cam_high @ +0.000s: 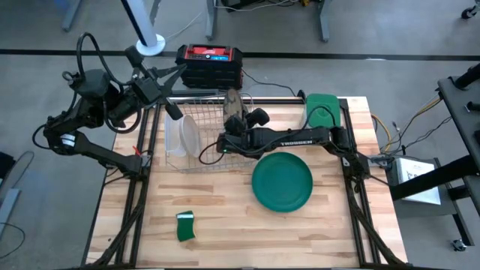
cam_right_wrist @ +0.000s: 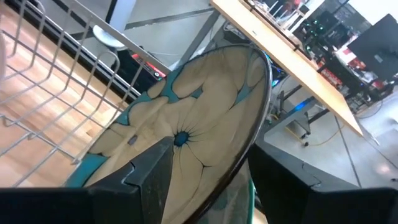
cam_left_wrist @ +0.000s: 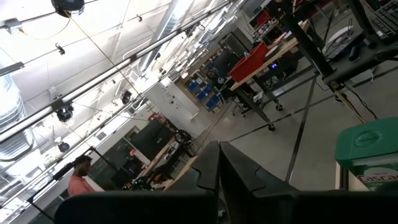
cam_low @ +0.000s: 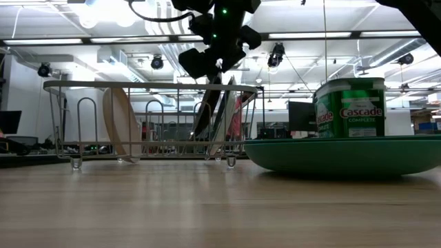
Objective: Sort dishes
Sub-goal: Put the white patterned plate on the dish rack
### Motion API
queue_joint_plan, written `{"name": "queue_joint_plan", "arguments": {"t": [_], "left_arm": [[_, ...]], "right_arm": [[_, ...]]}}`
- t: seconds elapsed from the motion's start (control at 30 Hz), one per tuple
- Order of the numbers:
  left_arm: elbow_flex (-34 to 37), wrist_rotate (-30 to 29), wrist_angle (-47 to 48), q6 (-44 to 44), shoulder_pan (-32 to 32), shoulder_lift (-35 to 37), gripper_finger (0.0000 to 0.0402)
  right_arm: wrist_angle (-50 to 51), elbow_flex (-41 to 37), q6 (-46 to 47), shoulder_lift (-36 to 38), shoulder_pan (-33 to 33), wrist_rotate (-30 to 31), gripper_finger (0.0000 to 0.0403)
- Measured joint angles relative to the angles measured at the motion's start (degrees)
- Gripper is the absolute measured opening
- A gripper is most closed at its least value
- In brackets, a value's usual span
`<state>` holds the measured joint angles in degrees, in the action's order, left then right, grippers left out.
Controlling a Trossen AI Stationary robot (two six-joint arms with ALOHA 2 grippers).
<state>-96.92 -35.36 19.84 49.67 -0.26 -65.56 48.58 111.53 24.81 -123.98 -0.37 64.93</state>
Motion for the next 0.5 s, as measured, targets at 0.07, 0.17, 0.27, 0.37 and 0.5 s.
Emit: {"name": "queue_joint_plan", "arguments": {"t": [0.07, 0.17, 0.27, 0.37, 0.5], "left_arm": [[0.00, -0.01, 0.00, 0.00, -0.01, 0.00, 0.0000], [0.00, -0.01, -0.01, -0.02, -0.01, 0.00, 0.0000], [-0.01, -0.01, -0.01, -0.02, -0.01, 0.00, 0.0000], [0.00, -0.01, -0.01, -0.02, 0.00, 0.00, 0.0000], [0.00, -0.01, -0.02, -0.02, -0.01, 0.00, 0.0000]], "right_arm": [[-0.03, 0.31, -0.07, 0.00, 0.05, -0.57, 0.0195], [-0.02, 0.33, -0.69, 0.00, 0.21, -0.64, 0.0196], [-0.06, 0.33, -2.45, 0.00, 0.45, -0.83, 0.0195], [-0.04, 0.34, -3.82, 0.00, 0.71, -0.83, 0.0195], [-0.06, 0.39, -5.05, 0.00, 0.87, -0.90, 0.0196]]}}
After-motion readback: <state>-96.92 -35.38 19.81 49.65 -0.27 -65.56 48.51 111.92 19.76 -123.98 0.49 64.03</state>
